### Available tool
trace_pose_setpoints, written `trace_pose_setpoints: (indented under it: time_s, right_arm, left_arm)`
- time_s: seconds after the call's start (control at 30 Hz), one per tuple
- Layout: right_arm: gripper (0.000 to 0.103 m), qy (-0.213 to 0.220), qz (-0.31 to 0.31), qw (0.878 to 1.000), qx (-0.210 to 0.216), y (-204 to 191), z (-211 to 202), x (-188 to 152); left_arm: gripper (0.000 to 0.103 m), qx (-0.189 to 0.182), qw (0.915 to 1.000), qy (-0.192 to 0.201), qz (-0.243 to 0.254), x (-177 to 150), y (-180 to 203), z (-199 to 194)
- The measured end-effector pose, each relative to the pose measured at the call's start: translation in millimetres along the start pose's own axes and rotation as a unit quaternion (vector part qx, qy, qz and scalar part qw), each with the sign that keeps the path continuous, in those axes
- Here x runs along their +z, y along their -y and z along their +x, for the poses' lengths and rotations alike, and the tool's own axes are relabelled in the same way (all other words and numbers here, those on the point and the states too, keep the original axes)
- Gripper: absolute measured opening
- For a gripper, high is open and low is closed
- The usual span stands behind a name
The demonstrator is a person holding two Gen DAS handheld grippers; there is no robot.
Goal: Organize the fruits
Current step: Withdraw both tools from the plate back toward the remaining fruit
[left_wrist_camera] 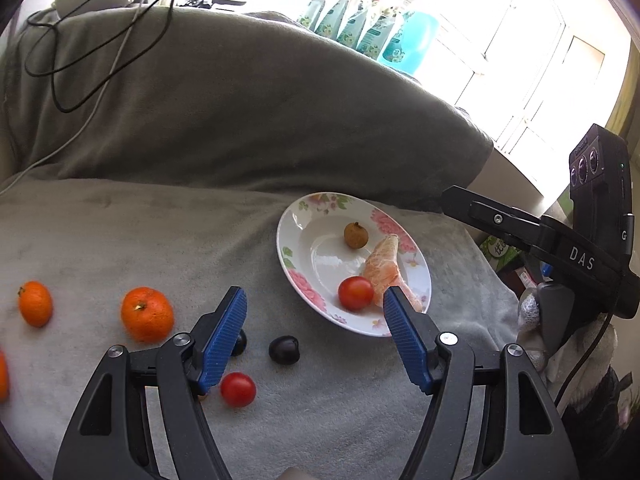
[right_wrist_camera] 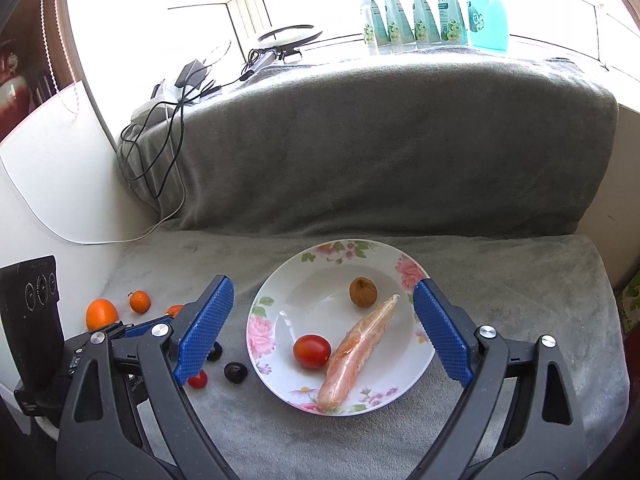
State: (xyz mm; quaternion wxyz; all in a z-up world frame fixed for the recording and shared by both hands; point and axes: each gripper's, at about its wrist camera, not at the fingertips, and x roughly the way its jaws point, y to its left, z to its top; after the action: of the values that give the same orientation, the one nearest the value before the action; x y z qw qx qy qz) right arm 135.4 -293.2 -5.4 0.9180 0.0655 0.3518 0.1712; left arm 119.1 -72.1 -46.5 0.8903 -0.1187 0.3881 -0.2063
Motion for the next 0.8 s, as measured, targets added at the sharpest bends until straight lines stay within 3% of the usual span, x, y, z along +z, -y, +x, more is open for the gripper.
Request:
trace_pose_setpoints:
  time_s: [0.5, 0.8]
  right_arm:
    - [0.093, -0.008, -0.035, 0.998, 0.044, -48.4, -5.4, -17.9]
    - [0.093, -0.037, -0.071, 0.994, 0.071, -81.6, 6.0, -37.4]
  left_arm:
    - [0.071, 0.056, 0.9969, 0.033, -0.044, 3.8, -70.2, -41.5]
    - [0.070, 0.061, 0.9952, 0.029, -0.070, -3.7, -96.3, -45.3]
